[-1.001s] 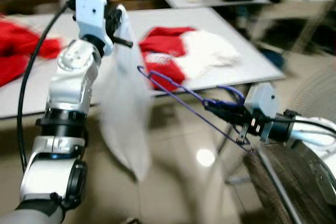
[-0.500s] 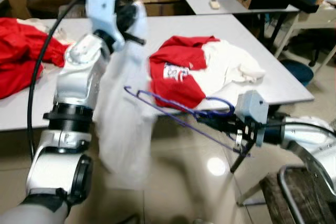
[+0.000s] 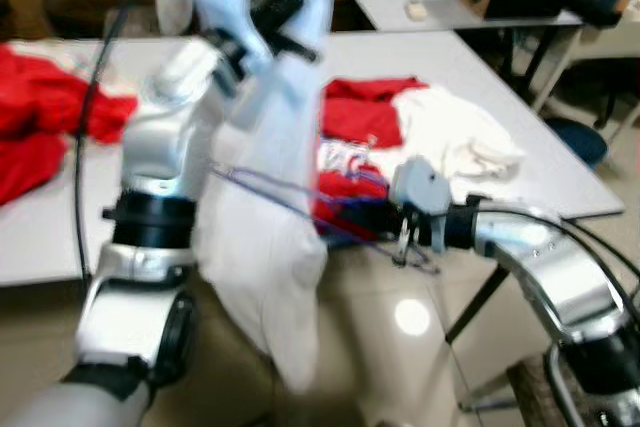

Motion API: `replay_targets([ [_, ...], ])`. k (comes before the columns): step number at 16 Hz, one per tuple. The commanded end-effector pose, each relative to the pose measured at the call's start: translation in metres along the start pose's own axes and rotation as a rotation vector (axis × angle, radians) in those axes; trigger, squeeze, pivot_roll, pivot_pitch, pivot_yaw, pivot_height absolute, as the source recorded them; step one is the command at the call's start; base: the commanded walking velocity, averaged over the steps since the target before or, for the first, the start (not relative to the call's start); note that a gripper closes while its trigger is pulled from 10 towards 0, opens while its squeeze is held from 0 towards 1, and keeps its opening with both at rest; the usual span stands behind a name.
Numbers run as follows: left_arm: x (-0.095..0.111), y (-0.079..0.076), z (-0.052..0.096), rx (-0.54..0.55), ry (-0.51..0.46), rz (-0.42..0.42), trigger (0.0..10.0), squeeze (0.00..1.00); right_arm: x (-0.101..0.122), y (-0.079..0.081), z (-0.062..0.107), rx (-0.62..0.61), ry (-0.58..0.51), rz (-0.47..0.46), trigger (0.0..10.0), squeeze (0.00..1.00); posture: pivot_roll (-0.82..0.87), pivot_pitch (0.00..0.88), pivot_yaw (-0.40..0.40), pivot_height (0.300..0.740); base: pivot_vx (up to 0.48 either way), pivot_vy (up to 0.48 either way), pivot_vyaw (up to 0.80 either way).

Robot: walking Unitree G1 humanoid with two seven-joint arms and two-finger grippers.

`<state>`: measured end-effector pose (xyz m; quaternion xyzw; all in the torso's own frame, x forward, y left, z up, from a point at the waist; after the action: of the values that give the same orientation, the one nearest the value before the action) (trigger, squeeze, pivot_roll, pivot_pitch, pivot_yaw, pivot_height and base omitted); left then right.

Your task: Hang hanger

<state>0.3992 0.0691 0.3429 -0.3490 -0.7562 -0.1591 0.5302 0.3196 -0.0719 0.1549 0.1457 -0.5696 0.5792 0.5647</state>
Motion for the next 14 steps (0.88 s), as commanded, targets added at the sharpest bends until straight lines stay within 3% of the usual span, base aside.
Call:
replay_targets([
  [1, 0.034, -0.003, 0.002, -0.029, -0.088, -0.021, 10.0, 0.00, 0.008, -0.018, -0.002, -0.062, -0.006, 0.043, 10.0, 0.00, -0.12, 0.000, -0.015, 0.740, 0.390, 0.000, 0.00],
  [2, 0.055, -0.007, 0.006, -0.063, -0.140, 0.011, 10.0, 0.00, 0.011, -0.055, -0.001, -0.181, 0.017, 0.082, 10.0, 0.00, -0.12, 0.000, -0.015, 0.740, 0.394, 0.000, 0.00],
  [5, 0.072, -0.009, 0.011, -0.087, -0.182, 0.032, 10.0, 0.00, 0.020, -0.097, 0.007, -0.313, 0.037, 0.153, 10.0, 0.00, -0.12, 0.000, -0.018, 0.740, 0.393, 0.000, 0.00],
  [6, 0.082, -0.008, 0.013, -0.085, -0.201, 0.020, 10.0, 0.00, 0.047, -0.167, 0.035, -0.556, 0.056, 0.274, 10.0, 0.00, -0.12, 0.000, -0.022, 0.740, 0.394, 0.000, 0.00],
  [7, 0.082, -0.008, 0.013, -0.085, -0.201, 0.020, 10.0, 0.00, 0.047, -0.167, 0.035, -0.556, 0.056, 0.274, 10.0, 0.00, -0.12, 0.000, -0.022, 0.740, 0.394, 0.000, 0.00],
  [8, 0.087, -0.008, 0.014, -0.081, -0.218, 0.027, 10.0, 0.00, 0.089, -0.210, 0.068, -0.778, -0.050, 0.315, 10.0, 0.00, -0.11, 0.000, -0.025, 0.740, 0.390, 0.000, 0.00],
  [9, 0.091, -0.007, 0.015, -0.076, -0.232, 0.037, 10.0, 0.00, 0.130, -0.234, 0.100, -0.935, -0.177, 0.357, 10.0, 0.00, -0.11, 0.000, -0.029, 0.740, 0.390, 0.000, 0.00],
  [10, 0.093, -0.005, 0.017, -0.065, -0.240, 0.048, 10.0, 0.00, 0.159, -0.245, 0.122, -1.026, -0.247, 0.432, 10.0, 0.00, -0.11, 0.000, -0.031, 0.740, 0.394, 0.000, 0.00],
  [11, 0.090, -0.001, 0.019, -0.041, -0.235, 0.066, 10.0, 0.00, 0.164, -0.242, 0.115, -0.957, -0.249, 0.503, 10.0, 0.00, -0.11, 0.000, -0.035, 0.740, 0.390, 0.000, 0.00],
  [13, 0.084, 0.003, 0.019, -0.019, -0.222, 0.073, 10.0, 0.00, 0.136, -0.227, 0.087, -0.808, -0.168, 0.521, 10.0, 0.00, -0.11, 0.000, -0.036, 0.740, 0.390, 0.000, 0.00],
  [14, 0.076, 0.004, 0.018, -0.003, -0.207, 0.081, 10.0, 0.00, 0.100, -0.203, 0.060, -0.664, -0.094, 0.509, 10.0, 0.00, -0.11, 0.000, -0.033, 0.740, 0.386, 0.000, 0.00],
])
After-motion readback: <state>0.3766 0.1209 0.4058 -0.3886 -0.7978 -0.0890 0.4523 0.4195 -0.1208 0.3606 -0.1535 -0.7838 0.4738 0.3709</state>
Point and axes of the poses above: a point about 5 cm out from each wrist's last joint towards the gripper, its own z axis pointing back from the gripper into the wrist, its own x axis along the axis of the wrist's last joint, y = z × x, the point moved 6 cm from there along -z, pointing out of the wrist towards the gripper, and after that the axes turned 14 degrees about z, right-handed, at the moved point
